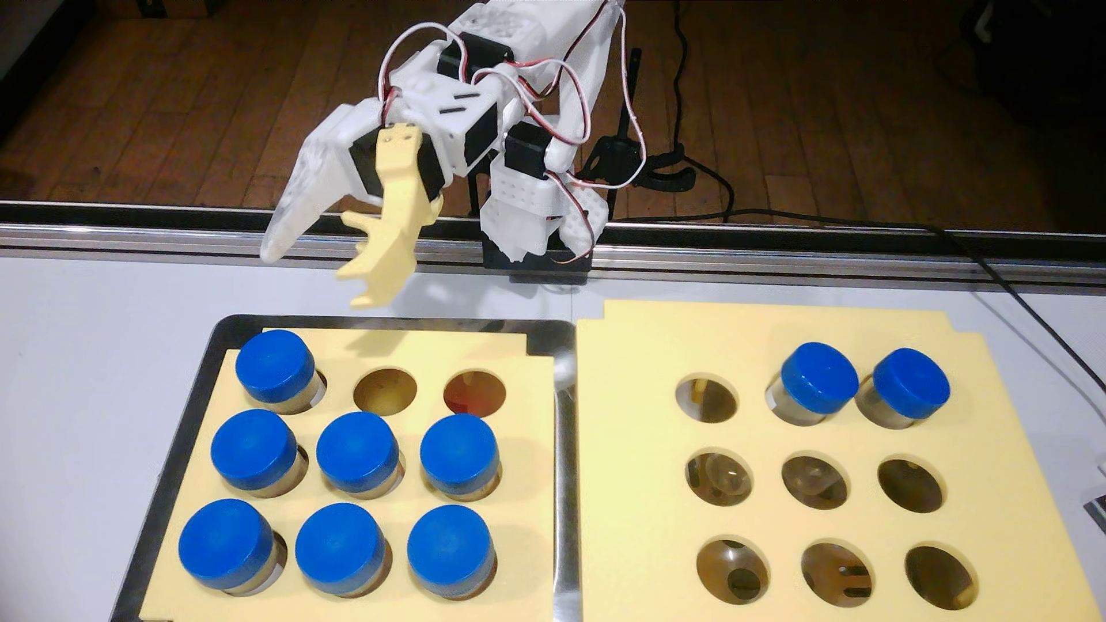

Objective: Move the test tubes

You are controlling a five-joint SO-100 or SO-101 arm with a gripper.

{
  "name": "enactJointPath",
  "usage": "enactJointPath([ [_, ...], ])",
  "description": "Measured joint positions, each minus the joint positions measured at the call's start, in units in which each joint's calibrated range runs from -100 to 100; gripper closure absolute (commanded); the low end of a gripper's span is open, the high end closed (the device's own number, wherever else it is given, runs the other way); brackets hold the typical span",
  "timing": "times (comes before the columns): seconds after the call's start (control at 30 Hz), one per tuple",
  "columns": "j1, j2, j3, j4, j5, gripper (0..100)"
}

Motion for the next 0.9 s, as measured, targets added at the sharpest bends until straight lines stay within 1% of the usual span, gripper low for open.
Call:
enactJointPath([
  [0.1,1.76,0.93,0.0,0.0,1.43,68],
  [0.23,1.32,5.68,-0.47,0.0,3.01,68],
  [0.47,0.18,14.66,-5.9,-3.47,4.03,69],
  [0.7,0.44,20.17,-10.21,-3.85,4.03,69],
  [0.73,0.35,20.51,-10.4,-3.85,4.03,70],
  [0.9,0.18,20.68,-10.49,-3.85,4.03,83],
])
